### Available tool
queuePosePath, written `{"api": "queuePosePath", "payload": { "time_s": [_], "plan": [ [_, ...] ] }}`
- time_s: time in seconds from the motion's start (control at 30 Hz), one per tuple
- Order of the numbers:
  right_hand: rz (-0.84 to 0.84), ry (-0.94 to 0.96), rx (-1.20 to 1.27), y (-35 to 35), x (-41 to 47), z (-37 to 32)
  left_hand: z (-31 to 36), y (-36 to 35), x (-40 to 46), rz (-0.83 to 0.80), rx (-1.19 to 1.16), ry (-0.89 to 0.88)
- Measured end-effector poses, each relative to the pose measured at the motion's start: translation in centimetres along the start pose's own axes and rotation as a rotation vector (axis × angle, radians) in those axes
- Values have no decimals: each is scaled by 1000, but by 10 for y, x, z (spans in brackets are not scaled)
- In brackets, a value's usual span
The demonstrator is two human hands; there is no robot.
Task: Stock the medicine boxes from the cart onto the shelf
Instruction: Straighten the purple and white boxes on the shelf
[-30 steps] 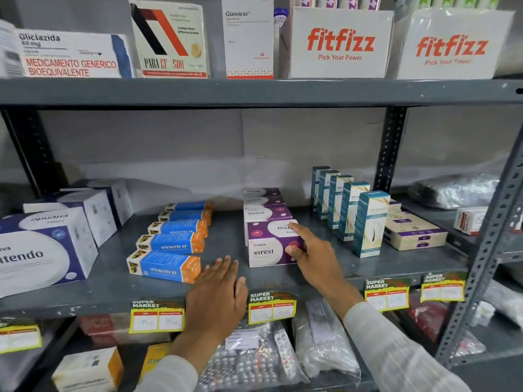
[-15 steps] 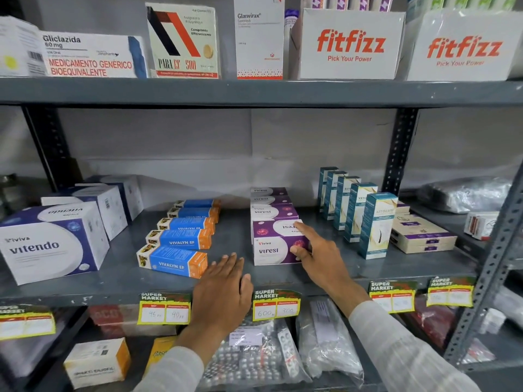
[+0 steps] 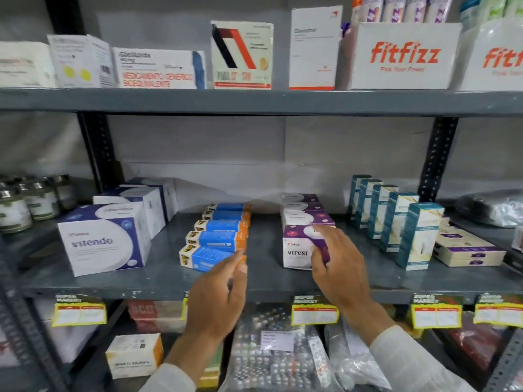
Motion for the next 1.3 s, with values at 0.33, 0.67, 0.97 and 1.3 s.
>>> {"api": "queuePosePath", "payload": {
  "time_s": [0.33, 0.67, 0.97, 1.3],
  "plan": [
    [-84, 68, -425, -72, -8, -36, -136, 86, -5, 24, 345, 105],
    [-169, -385, 87, -43, -5, 31, -156, 53, 5, -82, 537, 1],
    [-274, -432, 343, -27, 9, 72, -158, 50, 4, -73, 538, 40],
    [-381, -423, 288, -18, 13, 90, -156, 49, 4, -56, 534, 55]
  ]
}}
Point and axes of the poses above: each hand's wrist, its own x-axis towards the middle knuckle, its own y-axis out of the back of the hand, z = x × y, the point moved 5 cm from there along x, towards the middle knuckle
